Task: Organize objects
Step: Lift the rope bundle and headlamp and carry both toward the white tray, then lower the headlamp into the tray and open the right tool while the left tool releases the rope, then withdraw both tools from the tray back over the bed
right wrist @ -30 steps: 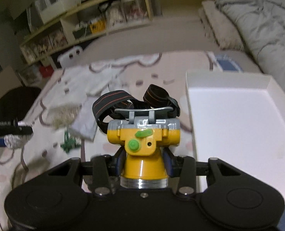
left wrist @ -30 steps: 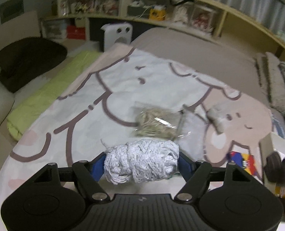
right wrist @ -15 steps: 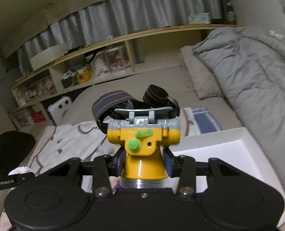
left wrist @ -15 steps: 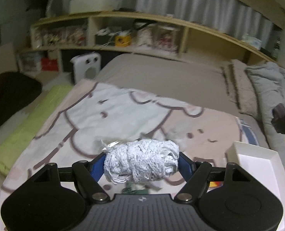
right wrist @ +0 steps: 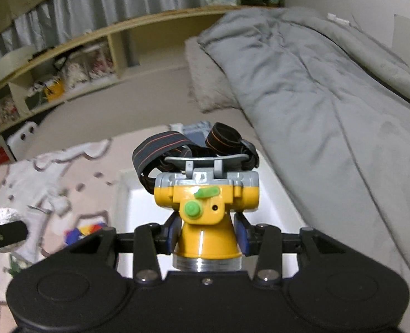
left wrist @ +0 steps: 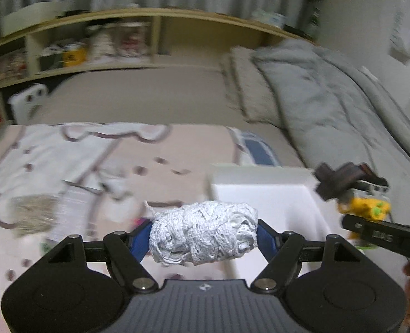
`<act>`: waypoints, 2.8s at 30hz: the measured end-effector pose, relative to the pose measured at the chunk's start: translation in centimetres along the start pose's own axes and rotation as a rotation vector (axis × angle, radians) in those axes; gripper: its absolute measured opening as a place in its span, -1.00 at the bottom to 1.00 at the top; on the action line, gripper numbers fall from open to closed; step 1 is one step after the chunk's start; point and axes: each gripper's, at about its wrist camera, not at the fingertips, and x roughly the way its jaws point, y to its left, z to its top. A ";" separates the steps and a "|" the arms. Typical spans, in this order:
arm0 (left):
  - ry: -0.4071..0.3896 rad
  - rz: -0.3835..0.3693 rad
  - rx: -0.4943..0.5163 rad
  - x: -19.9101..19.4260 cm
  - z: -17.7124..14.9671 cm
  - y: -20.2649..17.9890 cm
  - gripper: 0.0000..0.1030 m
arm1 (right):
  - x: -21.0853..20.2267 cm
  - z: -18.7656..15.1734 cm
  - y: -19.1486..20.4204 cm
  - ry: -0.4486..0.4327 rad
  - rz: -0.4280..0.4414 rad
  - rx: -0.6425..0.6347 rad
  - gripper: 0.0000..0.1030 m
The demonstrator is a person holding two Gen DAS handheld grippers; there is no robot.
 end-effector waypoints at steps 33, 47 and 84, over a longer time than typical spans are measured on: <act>0.344 -0.062 -0.061 7.4 -6.2 -8.2 0.51 | 4.0 -4.8 -6.1 0.307 -0.027 -0.100 -0.17; 0.362 -0.055 -0.061 6.8 -5.7 -8.0 0.74 | 3.0 -4.5 -6.0 0.288 -0.120 -0.121 0.50; 0.287 0.044 0.017 3.7 -3.3 -6.1 1.00 | -0.9 -2.7 -6.0 0.134 -0.097 -0.084 0.96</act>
